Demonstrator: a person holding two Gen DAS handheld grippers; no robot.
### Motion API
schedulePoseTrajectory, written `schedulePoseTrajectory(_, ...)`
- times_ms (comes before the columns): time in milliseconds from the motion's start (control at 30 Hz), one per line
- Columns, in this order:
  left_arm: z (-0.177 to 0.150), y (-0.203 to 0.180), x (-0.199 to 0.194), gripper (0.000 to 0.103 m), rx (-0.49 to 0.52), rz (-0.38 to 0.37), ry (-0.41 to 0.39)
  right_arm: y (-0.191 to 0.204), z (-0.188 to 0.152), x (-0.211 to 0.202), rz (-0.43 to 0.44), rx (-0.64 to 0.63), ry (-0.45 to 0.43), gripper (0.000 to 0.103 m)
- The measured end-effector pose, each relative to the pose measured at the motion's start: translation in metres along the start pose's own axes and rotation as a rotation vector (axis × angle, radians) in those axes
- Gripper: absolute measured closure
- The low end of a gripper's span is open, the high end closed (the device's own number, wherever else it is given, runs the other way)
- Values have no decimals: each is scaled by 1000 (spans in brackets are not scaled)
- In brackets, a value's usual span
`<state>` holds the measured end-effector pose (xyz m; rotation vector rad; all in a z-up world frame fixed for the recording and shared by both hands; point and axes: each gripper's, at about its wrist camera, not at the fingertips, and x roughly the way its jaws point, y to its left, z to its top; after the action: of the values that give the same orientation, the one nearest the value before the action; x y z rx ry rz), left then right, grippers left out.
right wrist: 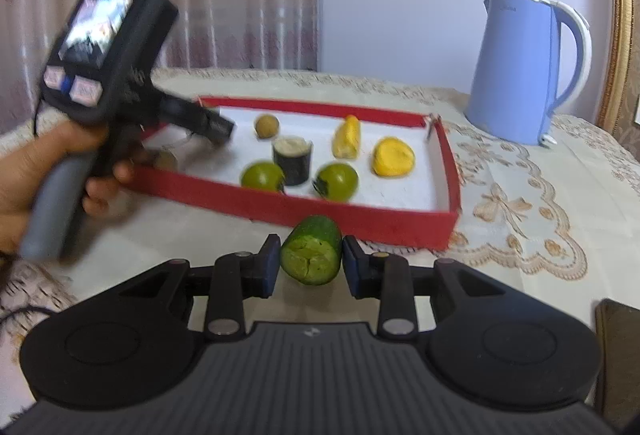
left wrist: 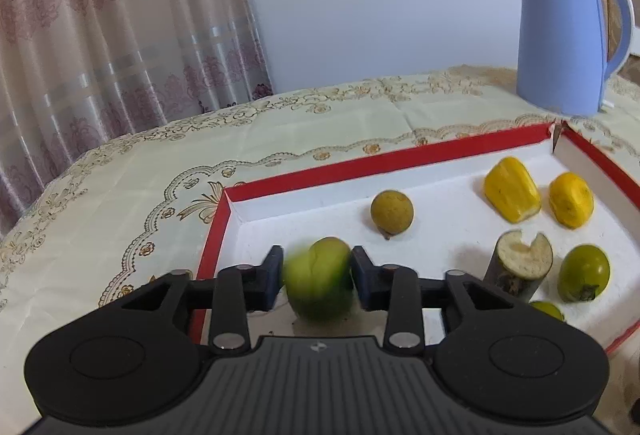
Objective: Organize fruits
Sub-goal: 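Lower the cucumber chunk into the tray and open the left gripper while the right gripper carries its cucumber, then lower the cucumber piece into the tray and open the right gripper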
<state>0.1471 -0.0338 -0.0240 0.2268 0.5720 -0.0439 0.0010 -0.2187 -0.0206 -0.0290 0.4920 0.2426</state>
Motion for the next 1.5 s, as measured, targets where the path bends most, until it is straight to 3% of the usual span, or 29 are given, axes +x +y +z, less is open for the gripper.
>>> schedulePoseTrajectory(33,0,-2,0,56,12,14,-2,1,3,-1,6,-4,-12,72)
schedulePoseTrajectory(167,-1,-1,-6,53,12,10,-31,-2,20,1,5,-15,-50,72)
schedulePoseTrajectory(300,-1,0,-10,43,14,22,-51,-6,34,11,-11,-17,-67,72)
schedulePoseTrajectory(533,0,1,-11,41,8,15,-47,-8,67,21,-5,-63,-101,72)
schedulePoseTrajectory(733,1,6,-12,39,-11,15,-51,-19,99,62,23,-50,-92,72)
schedulePoseTrajectory(1000,-1,3,-12,32,-2,13,-51,-41,77,112,55,15,-65,72)
schedulePoseTrajectory(1067,-2,2,-12,27,4,22,-55,-46,72,116,52,41,-47,72)
schedulePoseTrajectory(1500,-4,-1,-11,26,18,32,-51,-51,66,112,51,73,-56,72)
